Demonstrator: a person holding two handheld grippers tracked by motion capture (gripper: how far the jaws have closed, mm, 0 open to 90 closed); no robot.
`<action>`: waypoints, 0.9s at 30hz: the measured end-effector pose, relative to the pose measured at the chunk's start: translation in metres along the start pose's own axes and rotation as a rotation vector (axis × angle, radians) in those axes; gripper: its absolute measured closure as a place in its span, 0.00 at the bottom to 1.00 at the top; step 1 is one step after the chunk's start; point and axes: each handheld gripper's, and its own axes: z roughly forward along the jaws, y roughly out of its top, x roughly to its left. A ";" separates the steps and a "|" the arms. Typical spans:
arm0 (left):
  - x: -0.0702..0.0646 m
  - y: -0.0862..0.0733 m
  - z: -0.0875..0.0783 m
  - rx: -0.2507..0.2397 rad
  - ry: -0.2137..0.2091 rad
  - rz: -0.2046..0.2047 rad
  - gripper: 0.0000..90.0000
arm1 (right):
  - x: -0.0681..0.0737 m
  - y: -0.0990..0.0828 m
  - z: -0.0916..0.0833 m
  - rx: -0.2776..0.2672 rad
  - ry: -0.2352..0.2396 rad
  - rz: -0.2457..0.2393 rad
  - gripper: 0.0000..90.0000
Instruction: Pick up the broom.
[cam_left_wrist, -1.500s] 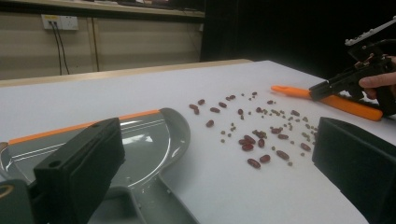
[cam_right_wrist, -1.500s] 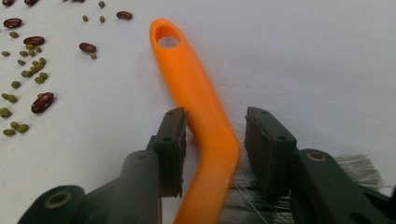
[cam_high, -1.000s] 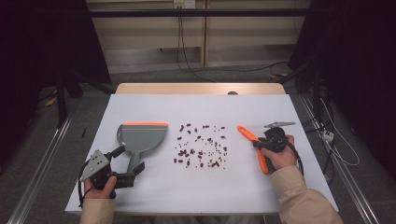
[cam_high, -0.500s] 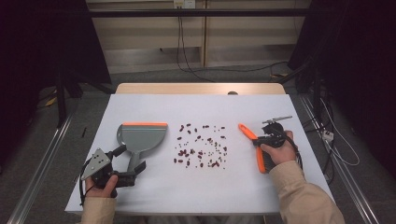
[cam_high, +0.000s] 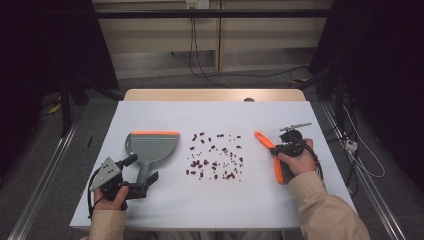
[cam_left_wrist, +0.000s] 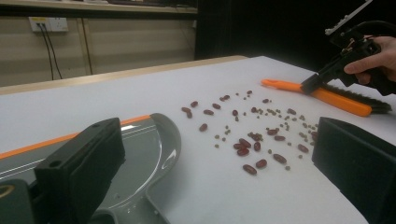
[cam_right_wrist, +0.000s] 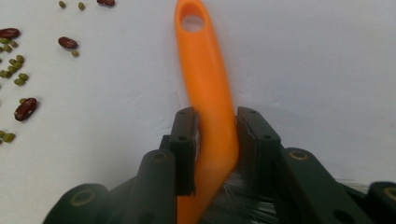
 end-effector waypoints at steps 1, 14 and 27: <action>0.000 0.000 0.000 0.000 0.000 0.000 0.02 | 0.000 0.000 0.000 -0.009 -0.001 -0.001 0.71; -0.001 -0.003 -0.005 0.012 0.013 -0.009 0.02 | 0.003 0.000 -0.001 0.029 -0.018 0.052 0.74; -0.003 0.000 0.002 0.018 -0.004 0.024 0.02 | 0.005 0.004 0.003 0.053 -0.033 0.091 0.76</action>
